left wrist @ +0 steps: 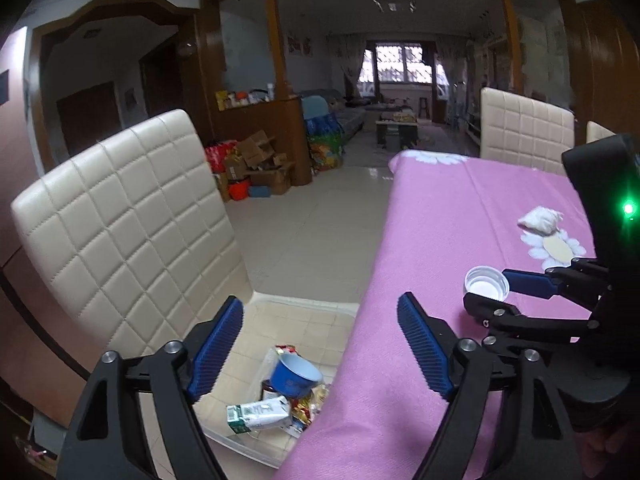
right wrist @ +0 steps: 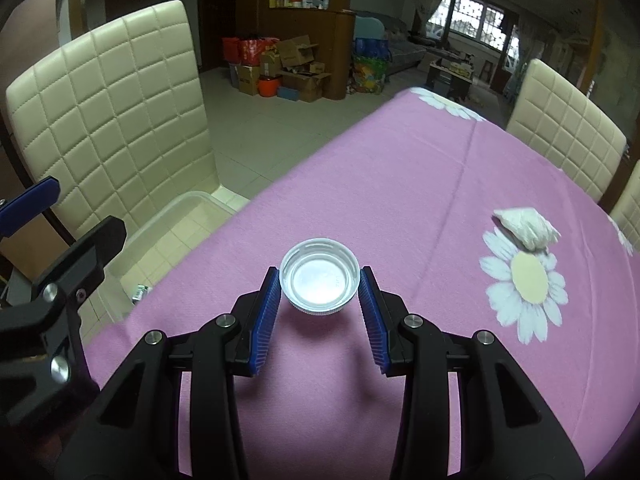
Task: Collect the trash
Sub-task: 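Carry the white cap to the bin and open the right gripper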
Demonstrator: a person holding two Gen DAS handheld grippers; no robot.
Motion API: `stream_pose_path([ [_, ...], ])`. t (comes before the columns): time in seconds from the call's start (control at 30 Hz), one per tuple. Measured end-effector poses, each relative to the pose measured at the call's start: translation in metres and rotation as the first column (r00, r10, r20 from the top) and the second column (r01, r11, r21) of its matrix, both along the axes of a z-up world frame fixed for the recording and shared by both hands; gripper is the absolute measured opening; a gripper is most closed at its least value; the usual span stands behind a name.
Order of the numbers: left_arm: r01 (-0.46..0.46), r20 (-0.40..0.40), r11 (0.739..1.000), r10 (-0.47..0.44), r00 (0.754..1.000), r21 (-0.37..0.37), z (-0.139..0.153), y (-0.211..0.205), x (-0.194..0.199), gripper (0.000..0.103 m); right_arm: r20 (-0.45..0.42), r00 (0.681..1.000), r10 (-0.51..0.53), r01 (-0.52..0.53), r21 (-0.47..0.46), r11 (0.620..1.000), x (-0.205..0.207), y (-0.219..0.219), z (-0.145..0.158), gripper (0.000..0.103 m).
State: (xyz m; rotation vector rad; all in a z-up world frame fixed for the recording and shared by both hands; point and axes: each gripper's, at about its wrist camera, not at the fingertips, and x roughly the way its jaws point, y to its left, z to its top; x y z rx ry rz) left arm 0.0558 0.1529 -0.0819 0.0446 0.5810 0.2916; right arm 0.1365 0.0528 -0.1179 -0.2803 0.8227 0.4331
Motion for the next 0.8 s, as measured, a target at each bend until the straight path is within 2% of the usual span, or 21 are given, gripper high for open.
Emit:
stream_pose_path([
  [0.13, -0.132, 0.009, 0.991, 0.132, 0.991, 0.036, 0.0, 0.02, -0.002, 0.084, 0.027, 0.998, 0.054, -0.055, 0.014, 0.998, -0.001, 0.021, 0.008, 0.042],
  [0.27, -0.232, -0.024, 0.973, 0.232, 0.972, -0.004, -0.008, 0.054, -0.007, 0.084, 0.055, 0.993, 0.104, -0.105, 0.0, 0.995, -0.002, 0.043, 0.011, 0.041],
  [0.43, -0.374, -0.074, 0.925, 0.37, 0.926, -0.064, -0.022, 0.101, -0.02, 0.084, 0.05, 0.987, 0.155, -0.156, 0.024, 0.987, 0.004, 0.063, 0.013, 0.042],
  [0.53, -0.425, -0.099, 0.899, 0.416, 0.904, -0.105, -0.028, 0.12, -0.027, 0.084, 0.054, 0.982, 0.181, -0.183, 0.034, 0.983, 0.006, 0.075, 0.013, 0.043],
  [0.6, -0.446, -0.109, 0.888, 0.435, 0.894, -0.111, -0.032, 0.125, -0.03, 0.084, 0.048, 0.978, 0.202, -0.204, 0.042, 0.978, 0.007, 0.082, 0.013, 0.054],
  [0.67, -0.452, -0.13, 0.885, 0.438, 0.889, -0.111, -0.036, 0.127, -0.03, 0.084, 0.063, 0.976, 0.206, -0.209, 0.047, 0.977, 0.006, 0.084, 0.014, 0.061],
  [0.73, -0.45, -0.154, 0.887, 0.432, 0.889, -0.109, -0.04, 0.124, -0.029, 0.084, 0.077, 0.976, 0.205, -0.209, 0.045, 0.977, 0.004, 0.083, 0.014, 0.061],
  [0.8, -0.425, -0.174, 0.898, 0.403, 0.899, -0.116, -0.043, 0.118, -0.025, 0.084, 0.085, 0.978, 0.189, -0.193, 0.032, 0.981, 0.005, 0.077, 0.013, 0.061],
])
